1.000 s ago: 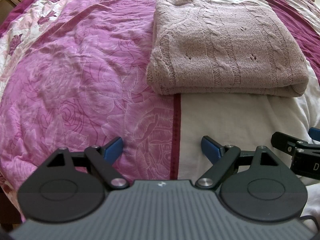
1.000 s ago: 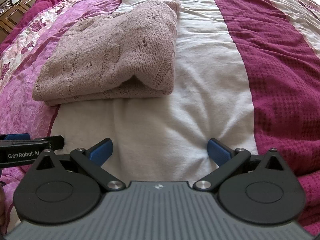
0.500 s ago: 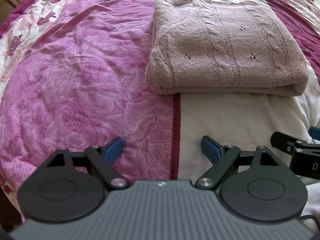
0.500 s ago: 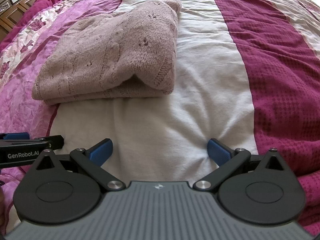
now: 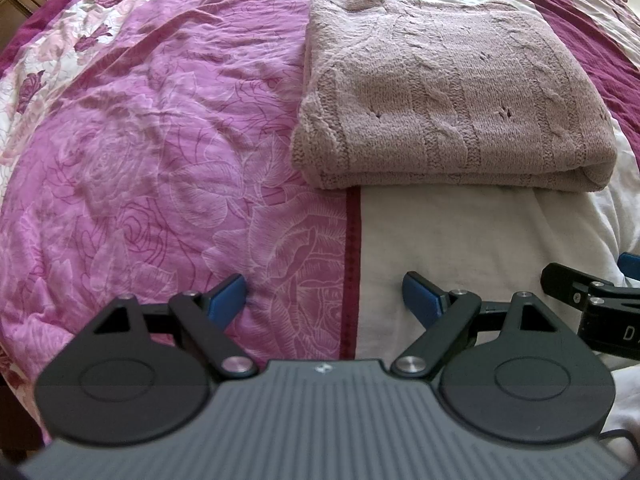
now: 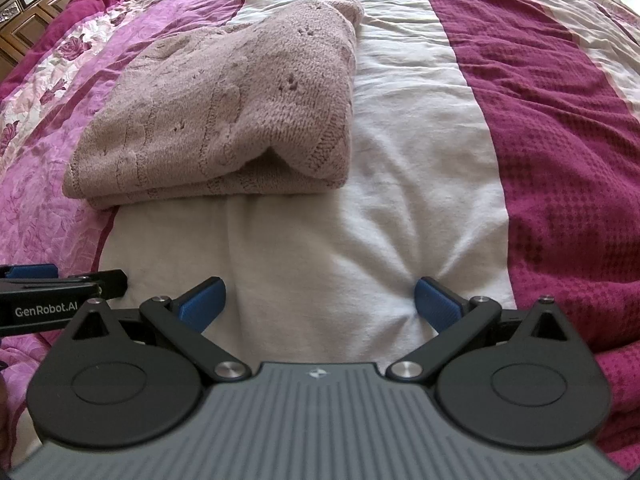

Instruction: Fold small clothes

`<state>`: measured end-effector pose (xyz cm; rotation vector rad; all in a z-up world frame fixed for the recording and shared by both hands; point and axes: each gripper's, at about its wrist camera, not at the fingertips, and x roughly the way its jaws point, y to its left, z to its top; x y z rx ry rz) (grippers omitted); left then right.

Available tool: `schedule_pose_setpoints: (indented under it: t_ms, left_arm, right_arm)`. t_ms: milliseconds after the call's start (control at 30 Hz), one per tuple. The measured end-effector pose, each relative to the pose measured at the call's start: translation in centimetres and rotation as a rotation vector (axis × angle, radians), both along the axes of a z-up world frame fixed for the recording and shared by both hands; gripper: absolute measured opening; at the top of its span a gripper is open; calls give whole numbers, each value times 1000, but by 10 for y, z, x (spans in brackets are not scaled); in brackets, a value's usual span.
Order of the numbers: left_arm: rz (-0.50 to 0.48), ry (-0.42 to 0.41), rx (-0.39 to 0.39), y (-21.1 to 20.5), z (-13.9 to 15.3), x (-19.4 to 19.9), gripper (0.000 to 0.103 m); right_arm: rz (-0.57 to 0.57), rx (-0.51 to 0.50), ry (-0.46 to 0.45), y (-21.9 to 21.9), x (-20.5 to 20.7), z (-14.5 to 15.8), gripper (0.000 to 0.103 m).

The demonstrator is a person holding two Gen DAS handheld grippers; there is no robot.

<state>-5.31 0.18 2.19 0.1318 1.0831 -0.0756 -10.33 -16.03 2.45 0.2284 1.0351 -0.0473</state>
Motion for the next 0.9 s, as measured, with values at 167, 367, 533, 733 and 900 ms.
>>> schedule_pose_setpoints:
  t_ms: [167, 367, 533, 733, 900]
  left_arm:
    - [0, 0, 0, 0, 0, 0, 87]
    - [0, 0, 0, 0, 0, 0, 87]
    - [0, 0, 0, 0, 0, 0, 87]
    - [0, -1, 0, 0, 0, 0, 87]
    - [0, -1, 1, 0, 0, 0, 87]
  right_arm:
    - [0, -1, 0, 0, 0, 0, 103]
    - [1, -3, 1, 1, 0, 0, 103]
    - [1, -6, 1, 1, 0, 0, 103]
    - [1, -12, 1, 2, 0, -1, 103]
    - [0, -15, 1, 3, 0, -1, 103]
